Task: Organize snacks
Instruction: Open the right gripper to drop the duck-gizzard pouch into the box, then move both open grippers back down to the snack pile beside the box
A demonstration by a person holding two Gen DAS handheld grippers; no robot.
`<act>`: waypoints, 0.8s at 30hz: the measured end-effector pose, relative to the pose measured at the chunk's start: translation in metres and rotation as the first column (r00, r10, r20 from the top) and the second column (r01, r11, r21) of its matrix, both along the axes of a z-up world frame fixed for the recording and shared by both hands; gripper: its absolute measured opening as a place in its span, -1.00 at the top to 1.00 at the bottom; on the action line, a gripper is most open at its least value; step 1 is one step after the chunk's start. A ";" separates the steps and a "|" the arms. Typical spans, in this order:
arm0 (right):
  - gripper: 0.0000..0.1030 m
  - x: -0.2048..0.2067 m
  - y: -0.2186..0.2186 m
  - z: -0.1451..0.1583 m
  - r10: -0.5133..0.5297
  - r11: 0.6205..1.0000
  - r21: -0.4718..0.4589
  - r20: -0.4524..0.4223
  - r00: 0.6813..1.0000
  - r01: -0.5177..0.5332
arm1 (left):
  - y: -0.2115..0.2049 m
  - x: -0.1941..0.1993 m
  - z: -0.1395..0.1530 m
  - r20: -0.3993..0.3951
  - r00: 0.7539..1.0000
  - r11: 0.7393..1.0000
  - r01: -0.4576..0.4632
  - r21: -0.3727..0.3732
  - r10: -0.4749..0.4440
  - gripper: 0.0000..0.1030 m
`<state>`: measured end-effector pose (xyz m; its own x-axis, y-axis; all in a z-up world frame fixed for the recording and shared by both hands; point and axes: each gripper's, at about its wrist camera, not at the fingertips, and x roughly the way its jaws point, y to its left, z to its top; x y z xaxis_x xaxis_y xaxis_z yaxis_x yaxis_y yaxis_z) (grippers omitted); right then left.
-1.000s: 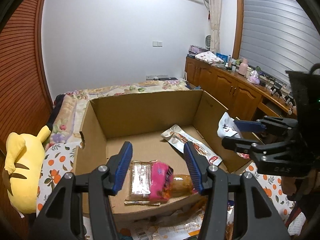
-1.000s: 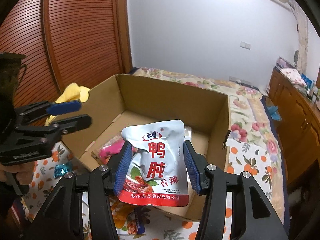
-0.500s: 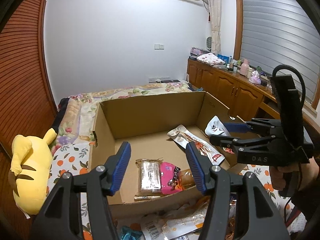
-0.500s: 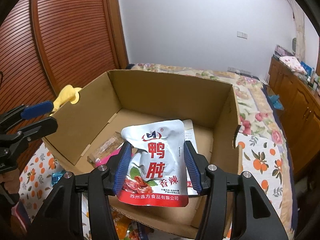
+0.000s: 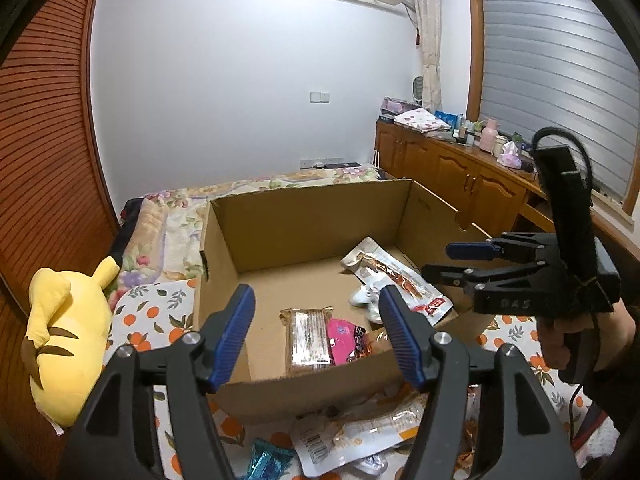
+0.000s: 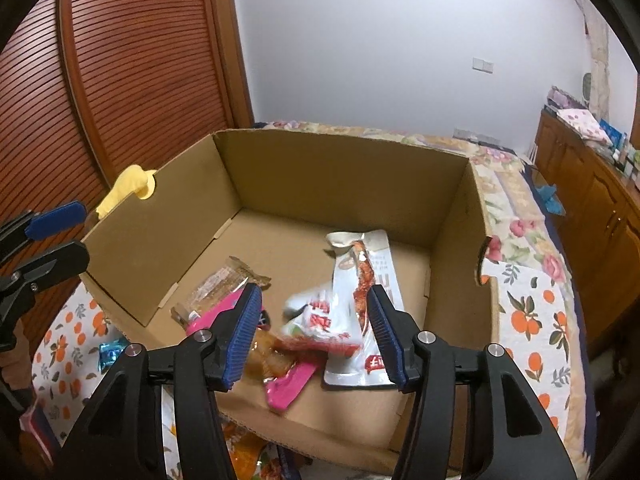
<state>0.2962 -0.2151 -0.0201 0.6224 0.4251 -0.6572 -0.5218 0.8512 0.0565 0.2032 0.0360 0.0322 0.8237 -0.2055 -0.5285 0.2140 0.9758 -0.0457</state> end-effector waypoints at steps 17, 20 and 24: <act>-0.11 -0.099 -0.041 0.012 0.092 0.994 0.059 0.050 0.995 -0.094 | 0.017 -0.076 -0.011 0.005 0.999 0.999 0.031 0.032 -0.031 -0.47; -0.11 -0.111 -0.048 -0.002 0.098 0.994 0.039 0.027 0.995 -0.099 | 0.020 -0.083 -0.025 -0.014 1.000 0.999 0.025 0.036 -0.025 -0.47; -0.11 -0.120 -0.054 -0.023 0.105 0.994 0.009 -0.005 0.994 -0.105 | 0.023 -0.087 -0.049 -0.055 0.998 0.999 0.025 0.034 -0.023 -0.47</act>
